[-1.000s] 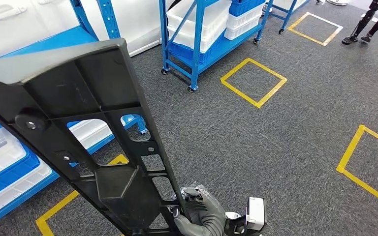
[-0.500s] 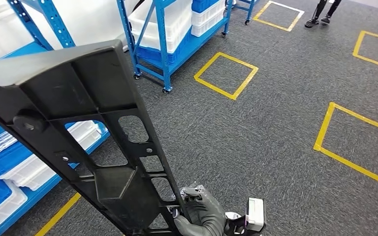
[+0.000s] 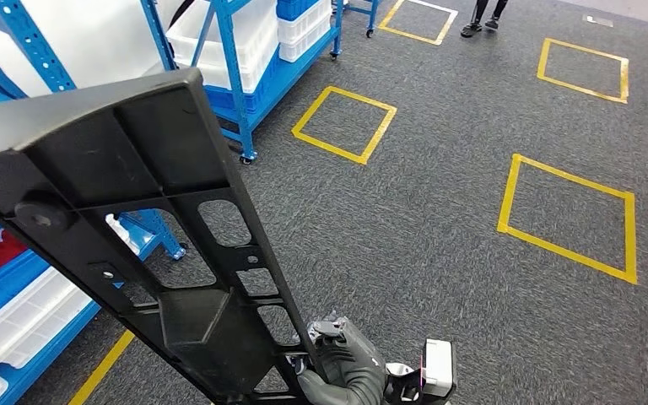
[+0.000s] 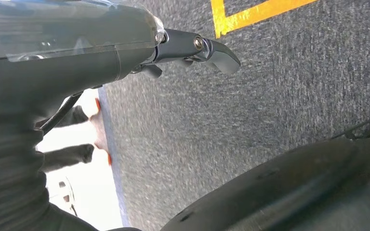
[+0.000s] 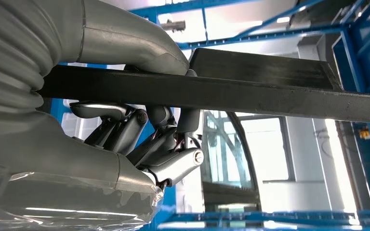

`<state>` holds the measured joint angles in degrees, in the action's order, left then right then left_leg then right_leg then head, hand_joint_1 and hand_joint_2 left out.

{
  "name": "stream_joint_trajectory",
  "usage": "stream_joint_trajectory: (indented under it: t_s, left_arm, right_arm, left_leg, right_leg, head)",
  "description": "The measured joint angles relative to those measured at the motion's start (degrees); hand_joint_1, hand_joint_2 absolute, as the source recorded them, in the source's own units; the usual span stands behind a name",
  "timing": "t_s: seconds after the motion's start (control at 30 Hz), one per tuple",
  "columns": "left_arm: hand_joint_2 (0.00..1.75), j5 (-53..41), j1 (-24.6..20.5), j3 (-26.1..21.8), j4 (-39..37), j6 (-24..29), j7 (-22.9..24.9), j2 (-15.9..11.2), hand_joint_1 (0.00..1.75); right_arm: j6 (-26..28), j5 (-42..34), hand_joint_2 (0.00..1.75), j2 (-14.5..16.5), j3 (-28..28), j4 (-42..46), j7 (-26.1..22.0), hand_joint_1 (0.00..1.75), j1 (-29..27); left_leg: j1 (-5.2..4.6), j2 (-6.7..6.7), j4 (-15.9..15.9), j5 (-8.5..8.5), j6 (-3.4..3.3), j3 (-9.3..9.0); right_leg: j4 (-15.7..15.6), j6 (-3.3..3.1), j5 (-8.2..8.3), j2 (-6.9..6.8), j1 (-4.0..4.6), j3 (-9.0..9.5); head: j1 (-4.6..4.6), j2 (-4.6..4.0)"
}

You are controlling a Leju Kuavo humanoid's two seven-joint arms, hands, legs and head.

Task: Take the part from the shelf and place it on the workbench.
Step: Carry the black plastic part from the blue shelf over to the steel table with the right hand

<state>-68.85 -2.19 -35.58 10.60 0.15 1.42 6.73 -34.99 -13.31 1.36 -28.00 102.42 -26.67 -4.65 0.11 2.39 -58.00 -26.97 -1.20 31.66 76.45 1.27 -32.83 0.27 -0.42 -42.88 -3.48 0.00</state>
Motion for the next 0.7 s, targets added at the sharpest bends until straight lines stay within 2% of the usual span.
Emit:
stream_joint_trajectory:
  t_s: [0.27, 0.33, 0.4, 0.47, 0.5, 0.53, 0.57, 0.6, 0.63, 0.67, 0.7]
  left_arm:
    - [1.75, 0.01, 0.01, 0.0, 0.0, 0.0, 0.0, 0.0, 0.0]
    - [1.75, 0.02, 0.02, 0.0, 0.0, 0.01, 0.0, 0.0, 0.0]
    - [1.75, 0.15, 0.08, 0.0, 0.0, 0.05, 0.0, 0.02, 0.0]
    - [1.75, 0.31, 0.24, 0.0, 0.0, 0.15, 0.0, 0.09, 0.0]
    - [1.75, 0.35, 0.34, 0.0, 0.0, 0.21, 0.0, 0.13, 0.0]
    - [1.75, 0.43, 0.36, 0.0, 0.02, 0.4, 0.04, 0.16, 0.0]
    - [1.75, 0.55, 0.25, 0.0, 0.05, 0.55, 0.09, 0.18, 0.0]
    - [1.75, 0.65, 0.1, 0.0, 0.08, 0.68, 0.14, 0.19, 0.0]
    - [1.75, 0.75, -0.03, 0.0, 0.1, 0.79, 0.19, 0.2, 0.0]
    - [1.75, 0.8, -0.11, 0.0, 0.11, 0.72, 0.19, 0.26, 0.0]
    - [1.75, 0.78, -0.11, 0.0, 0.11, 0.65, 0.2, 0.33, 0.0]
  right_arm:
    - [-0.01, 0.0, 1.75, 0.0, 0.0, 0.0, 0.0, 1.75, 0.0]
    - [-0.03, 0.0, 1.75, 0.0, 0.0, 0.0, 0.0, 1.75, 0.01]
    - [-0.12, 0.0, 1.75, 0.0, -0.02, 0.0, 0.0, 1.75, 0.04]
    - [-0.34, -0.03, 1.75, 0.0, -0.06, 0.0, -0.03, 1.75, 0.17]
    - [-0.48, -0.07, 1.75, 0.0, -0.09, 0.0, -0.05, 1.75, 0.25]
    - [-0.61, -0.14, 1.75, 0.03, -0.17, -0.01, -0.1, 1.75, 0.38]
    - [-0.73, -0.21, 1.75, 0.05, -0.27, -0.11, -0.13, 1.75, 0.45]
    - [-0.76, -0.26, 1.75, 0.07, -0.36, -0.22, -0.14, 1.75, 0.48]
    - [-0.78, -0.31, 1.75, 0.09, -0.43, -0.34, -0.14, 1.75, 0.51]
    - [-0.78, -0.31, 1.75, 0.09, -0.45, -0.45, -0.11, 1.75, 0.48]
    - [-0.77, -0.32, 1.75, 0.09, -0.46, -0.47, -0.1, 1.75, 0.47]
  left_leg:
    - [-0.01, 0.12, 0.0, -0.02, 0.0, -0.01]
    - [-0.05, 0.34, 0.0, -0.06, 0.0, -0.05]
    - [-0.2, 1.06, 0.03, -0.22, 0.06, -0.3]
    - [-0.42, 2.11, 0.06, -0.48, 0.37, -0.66]
    - [-0.51, 2.7, 0.14, -0.61, 0.63, -0.82]
    - [-0.56, 1.92, -1.49, -1.81, 1.13, -0.29]
    - [-0.47, 0.77, -4.58, -2.74, 1.81, 1.27]
    - [-0.23, -0.86, -6.33, -2.82, 2.37, 2.26]
    - [0.12, -3.11, -6.89, -2.36, 2.98, 2.79]
    - [0.5, -4.76, -5.45, -1.1, 3.35, 2.58]
    - [0.72, -5.87, -2.63, -0.07, 3.21, 1.38]
  right_leg:
    - [-0.39, -0.03, 0.31, -0.01, 0.0, 0.18]
    - [-1.54, -0.13, 1.03, -0.06, 0.03, 0.77]
    - [-7.98, -0.77, 4.0, -1.09, 0.3, 4.22]
    - [-15.52, -1.86, 6.37, -3.44, 1.04, 8.1]
    - [-17.06, -2.29, 6.53, -3.97, 1.38, 8.78]
    - [-18.18, -2.79, 6.7, -3.47, 1.36, 9.25]
    - [-18.59, -3.12, 6.94, -1.23, 1.16, 9.5]
    - [-18.84, -3.24, 7.12, 0.91, 0.8, 9.85]
    - [-18.93, -3.22, 7.2, 3.09, 0.43, 10.15]
    - [-18.33, -2.88, 6.91, 4.76, 0.37, 10.01]
    - [-17.86, -2.53, 6.71, 5.49, 0.33, 9.72]
  head:
    - [0.01, 0.0]
    - [0.0, 0.0]
    - [-0.01, 0.0]
    - [-0.01, 0.0]
    - [-0.01, 0.0]
    - [-0.02, 0.0]
    - [-0.03, 0.0]
    - [-0.05, 0.0]
    - [-0.06, 0.0]
    - [-0.06, 0.0]
    - [-0.05, 0.0]
